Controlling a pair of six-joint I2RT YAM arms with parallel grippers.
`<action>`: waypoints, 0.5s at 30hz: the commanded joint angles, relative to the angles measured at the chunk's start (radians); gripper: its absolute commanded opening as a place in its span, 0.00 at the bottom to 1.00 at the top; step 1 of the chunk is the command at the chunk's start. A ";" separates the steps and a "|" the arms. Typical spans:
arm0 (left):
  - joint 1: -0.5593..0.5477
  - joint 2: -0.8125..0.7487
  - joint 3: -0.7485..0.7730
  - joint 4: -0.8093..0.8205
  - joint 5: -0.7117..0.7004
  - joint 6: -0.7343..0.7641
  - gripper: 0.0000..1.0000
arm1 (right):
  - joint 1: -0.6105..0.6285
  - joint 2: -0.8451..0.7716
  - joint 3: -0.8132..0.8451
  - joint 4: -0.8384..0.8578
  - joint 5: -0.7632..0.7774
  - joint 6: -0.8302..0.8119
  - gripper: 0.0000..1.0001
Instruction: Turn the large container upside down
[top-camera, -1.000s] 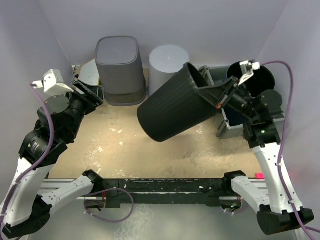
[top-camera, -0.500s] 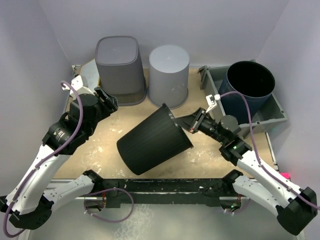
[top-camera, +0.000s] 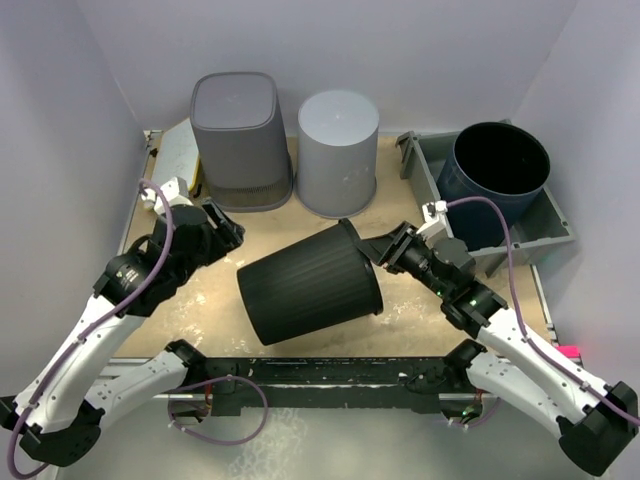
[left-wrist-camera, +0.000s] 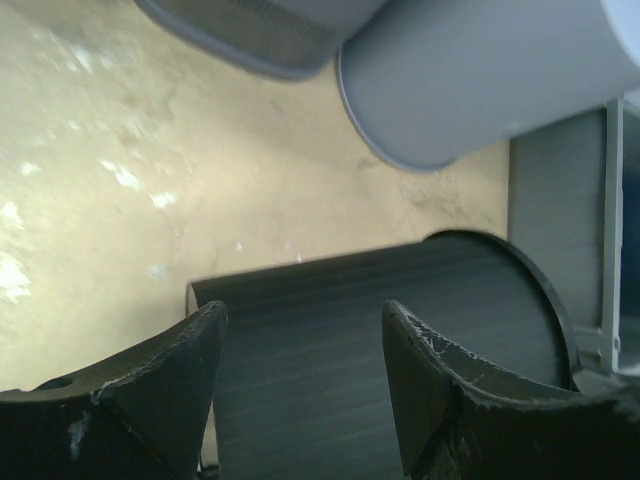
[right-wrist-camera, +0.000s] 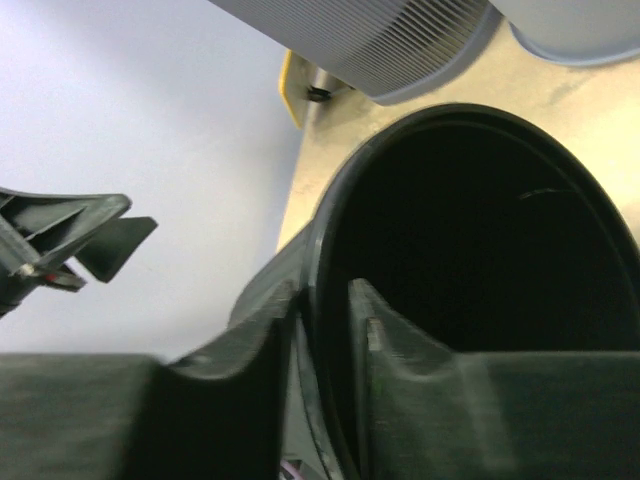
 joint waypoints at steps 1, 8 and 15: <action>0.005 -0.068 -0.118 0.039 0.210 -0.124 0.62 | 0.001 0.012 0.108 -0.189 -0.022 -0.171 0.44; 0.005 -0.158 -0.281 0.075 0.337 -0.201 0.64 | 0.001 0.108 0.357 -0.537 -0.036 -0.486 0.49; 0.005 -0.192 -0.384 0.148 0.472 -0.268 0.63 | 0.001 0.204 0.499 -0.704 -0.082 -0.662 0.44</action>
